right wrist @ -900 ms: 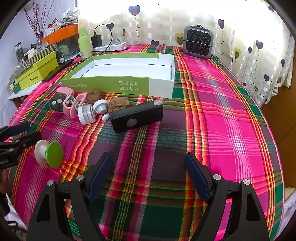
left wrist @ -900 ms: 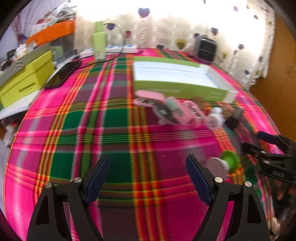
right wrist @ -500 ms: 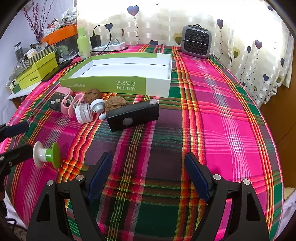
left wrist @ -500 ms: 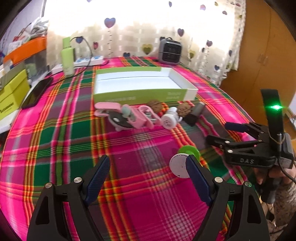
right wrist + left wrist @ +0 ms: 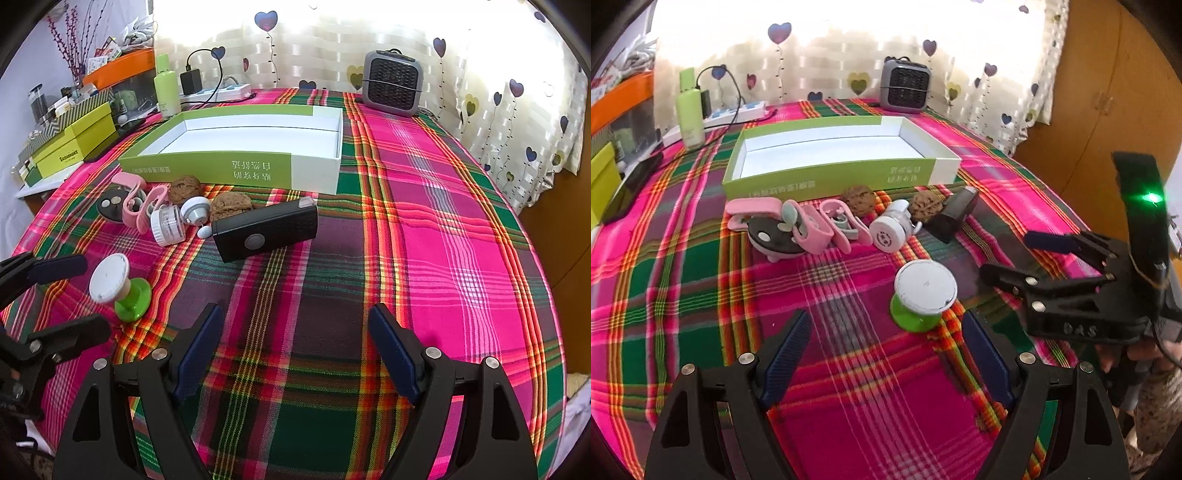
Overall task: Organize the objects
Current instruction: 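Reach the left tool to the white-topped green stand and grasp it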
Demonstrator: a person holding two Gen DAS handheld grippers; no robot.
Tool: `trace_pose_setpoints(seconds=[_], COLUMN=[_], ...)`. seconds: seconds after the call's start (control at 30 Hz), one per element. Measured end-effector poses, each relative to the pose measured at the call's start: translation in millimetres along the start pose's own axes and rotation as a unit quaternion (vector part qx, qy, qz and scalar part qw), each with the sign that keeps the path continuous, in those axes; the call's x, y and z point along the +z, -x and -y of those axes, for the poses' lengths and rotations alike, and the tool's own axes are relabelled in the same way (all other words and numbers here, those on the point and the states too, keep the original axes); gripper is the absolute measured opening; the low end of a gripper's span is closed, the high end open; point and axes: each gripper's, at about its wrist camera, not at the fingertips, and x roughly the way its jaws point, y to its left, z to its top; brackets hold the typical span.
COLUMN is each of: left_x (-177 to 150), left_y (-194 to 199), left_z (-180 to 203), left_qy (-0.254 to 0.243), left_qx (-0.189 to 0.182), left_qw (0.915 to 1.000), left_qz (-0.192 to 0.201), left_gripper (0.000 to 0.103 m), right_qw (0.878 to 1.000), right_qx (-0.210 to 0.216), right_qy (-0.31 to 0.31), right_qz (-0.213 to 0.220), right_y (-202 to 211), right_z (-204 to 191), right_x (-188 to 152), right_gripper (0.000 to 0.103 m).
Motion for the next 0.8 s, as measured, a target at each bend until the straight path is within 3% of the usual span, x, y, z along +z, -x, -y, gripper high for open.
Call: trace_pose_setpoints(seconds=[0.53,0.8], left_x=[16.2,21.0], left_y=[-18.8,-23.5], left_z=[4.5,5.7], left_qy=[0.007,0.007], left_qx=[0.01,0.033], left_qw=[0.9999,0.9994], left_qz=[-0.004,-0.006], left_gripper=[0.068,0.063], right_qw=[1.0,1.0], right_qx=[0.004,0.003], right_qy=[0.008,0.009], right_qz=[0.0,-0.001], right_y=[0.0,-0.4], right_z=[0.7,1.3], right_x=[-0.5,-0.4], right_gripper=[0.081,0.081])
